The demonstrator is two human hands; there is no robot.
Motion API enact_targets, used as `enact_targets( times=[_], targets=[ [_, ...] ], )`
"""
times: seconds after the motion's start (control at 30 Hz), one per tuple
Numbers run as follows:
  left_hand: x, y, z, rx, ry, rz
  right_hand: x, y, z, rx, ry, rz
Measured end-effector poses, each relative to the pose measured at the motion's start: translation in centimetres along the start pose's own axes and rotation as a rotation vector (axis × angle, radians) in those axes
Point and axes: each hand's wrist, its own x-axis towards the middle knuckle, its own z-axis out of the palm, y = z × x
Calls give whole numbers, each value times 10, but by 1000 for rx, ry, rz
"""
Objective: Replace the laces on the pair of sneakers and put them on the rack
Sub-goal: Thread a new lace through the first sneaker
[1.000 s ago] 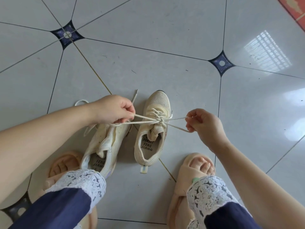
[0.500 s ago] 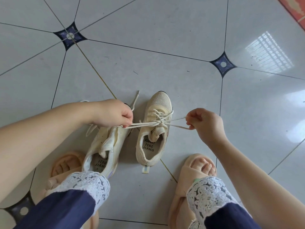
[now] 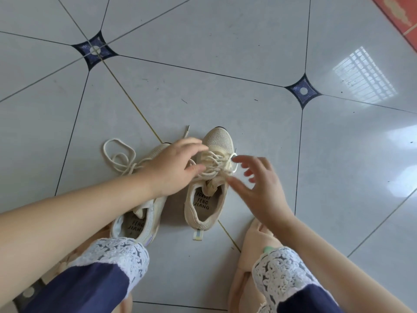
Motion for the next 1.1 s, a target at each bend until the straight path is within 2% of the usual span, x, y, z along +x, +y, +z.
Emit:
enact_targets(
  times=[0.07,0.13,0.23,0.37,0.53,0.7,0.77,0.9,1.03,1.1],
  targets=[
    [-3,2,9,-16,-54,24,-7,-8,9,12,-177,-12],
    [-2,5,13,-55,-64,12,-8,-13,16,-53,-227,-6],
    [3,4,7,-52,-16,-21,-2,-20,19,-129,-143,-15],
    [0,-9,-14,48,43,-52,5,-21,9,-181,-155,-28],
    [-39,-37,-36,276,-216,-170,22,-10,-28,-270,-82,-14],
    [-71,-48,-42,87,-269,-200,37,5,-52,-290,2,102],
    [-79,-49,-43,88,-287,-210,38,7,-54,-292,-3,111],
    [-86,-51,-36,134,-236,-192,36,0,-51,-419,-80,72],
    [-80,-50,-30,42,-90,-219,32,-25,-41,-454,45,-61],
    [-77,-47,-25,17,-15,-213,27,-41,-29,-433,54,-158]
  ],
)
